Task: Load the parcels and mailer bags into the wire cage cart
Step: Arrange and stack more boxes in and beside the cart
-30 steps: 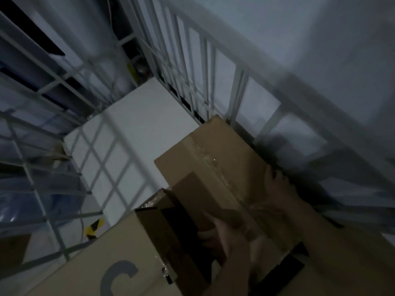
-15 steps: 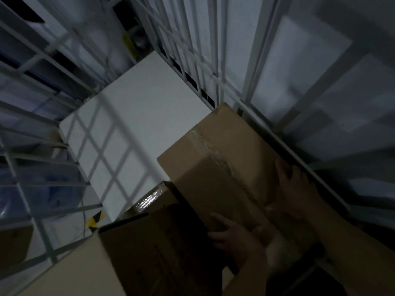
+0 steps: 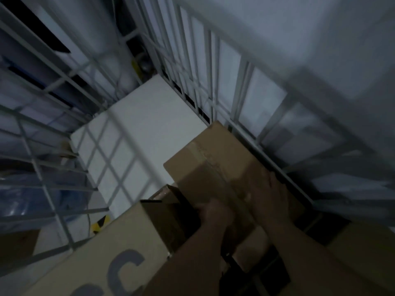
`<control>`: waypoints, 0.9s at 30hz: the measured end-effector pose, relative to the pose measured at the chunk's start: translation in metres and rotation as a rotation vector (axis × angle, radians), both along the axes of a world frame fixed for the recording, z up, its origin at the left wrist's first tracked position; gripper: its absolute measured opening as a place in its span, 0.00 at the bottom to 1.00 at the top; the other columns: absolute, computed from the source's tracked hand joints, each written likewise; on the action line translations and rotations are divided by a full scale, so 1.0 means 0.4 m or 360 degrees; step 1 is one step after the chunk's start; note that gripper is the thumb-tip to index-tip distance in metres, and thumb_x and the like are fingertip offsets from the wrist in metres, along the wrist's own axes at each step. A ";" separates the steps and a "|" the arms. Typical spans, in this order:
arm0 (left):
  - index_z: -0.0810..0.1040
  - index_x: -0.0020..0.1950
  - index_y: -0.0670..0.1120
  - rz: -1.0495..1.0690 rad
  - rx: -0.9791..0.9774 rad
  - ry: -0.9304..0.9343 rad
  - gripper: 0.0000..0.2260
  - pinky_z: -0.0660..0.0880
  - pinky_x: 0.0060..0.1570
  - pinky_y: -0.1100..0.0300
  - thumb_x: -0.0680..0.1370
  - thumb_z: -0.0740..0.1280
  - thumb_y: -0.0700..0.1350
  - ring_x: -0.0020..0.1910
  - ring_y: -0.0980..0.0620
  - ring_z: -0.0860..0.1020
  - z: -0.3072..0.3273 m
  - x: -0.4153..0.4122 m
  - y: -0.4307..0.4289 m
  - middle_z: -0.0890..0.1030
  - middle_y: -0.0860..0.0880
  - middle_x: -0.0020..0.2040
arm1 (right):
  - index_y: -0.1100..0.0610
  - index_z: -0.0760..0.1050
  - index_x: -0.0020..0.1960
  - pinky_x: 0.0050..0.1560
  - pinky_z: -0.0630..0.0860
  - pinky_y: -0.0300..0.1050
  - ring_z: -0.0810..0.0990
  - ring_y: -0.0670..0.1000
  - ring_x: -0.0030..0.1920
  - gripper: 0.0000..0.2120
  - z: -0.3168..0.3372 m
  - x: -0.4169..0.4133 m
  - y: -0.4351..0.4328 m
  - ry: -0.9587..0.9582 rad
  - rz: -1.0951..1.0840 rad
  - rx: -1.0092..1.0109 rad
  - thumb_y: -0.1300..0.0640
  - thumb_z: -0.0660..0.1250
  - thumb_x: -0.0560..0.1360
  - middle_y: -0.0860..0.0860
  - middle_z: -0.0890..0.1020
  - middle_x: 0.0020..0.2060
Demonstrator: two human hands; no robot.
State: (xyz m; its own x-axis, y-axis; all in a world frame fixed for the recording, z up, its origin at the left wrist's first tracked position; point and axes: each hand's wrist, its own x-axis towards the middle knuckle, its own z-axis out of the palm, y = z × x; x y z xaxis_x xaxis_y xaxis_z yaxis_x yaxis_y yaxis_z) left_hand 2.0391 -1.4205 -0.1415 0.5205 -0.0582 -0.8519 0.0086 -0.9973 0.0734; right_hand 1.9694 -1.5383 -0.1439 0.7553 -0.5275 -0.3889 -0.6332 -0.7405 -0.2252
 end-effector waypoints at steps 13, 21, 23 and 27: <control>0.66 0.73 0.50 -0.0414 -0.0084 -0.0715 0.25 0.66 0.66 0.45 0.79 0.62 0.59 0.69 0.40 0.66 0.651 0.019 0.154 0.65 0.44 0.70 | 0.51 0.55 0.80 0.74 0.59 0.62 0.53 0.59 0.78 0.33 0.659 -0.072 0.009 -0.0010 0.0271 -0.0299 0.46 0.58 0.76 0.55 0.55 0.79; 0.67 0.71 0.46 -0.0562 -0.0314 -0.1075 0.27 0.71 0.60 0.45 0.79 0.61 0.62 0.65 0.39 0.68 0.961 -0.085 0.302 0.67 0.42 0.67 | 0.52 0.56 0.80 0.74 0.62 0.58 0.55 0.58 0.77 0.33 0.923 -0.217 0.029 -0.0242 0.0171 -0.0414 0.41 0.59 0.79 0.55 0.53 0.80; 0.66 0.71 0.46 -0.0581 -0.0313 -0.1136 0.27 0.72 0.60 0.45 0.79 0.61 0.62 0.65 0.39 0.69 1.011 -0.115 0.332 0.67 0.41 0.68 | 0.52 0.55 0.80 0.74 0.61 0.58 0.55 0.57 0.77 0.33 0.948 -0.236 0.054 -0.0315 0.0169 -0.0423 0.40 0.57 0.79 0.54 0.53 0.80; 0.65 0.72 0.45 -0.0633 -0.0268 -0.1187 0.28 0.73 0.59 0.45 0.80 0.61 0.61 0.64 0.38 0.70 1.072 -0.172 0.392 0.68 0.40 0.67 | 0.52 0.57 0.79 0.72 0.64 0.58 0.58 0.57 0.76 0.31 0.994 -0.277 0.124 -0.0371 0.0217 -0.0412 0.39 0.51 0.81 0.54 0.56 0.79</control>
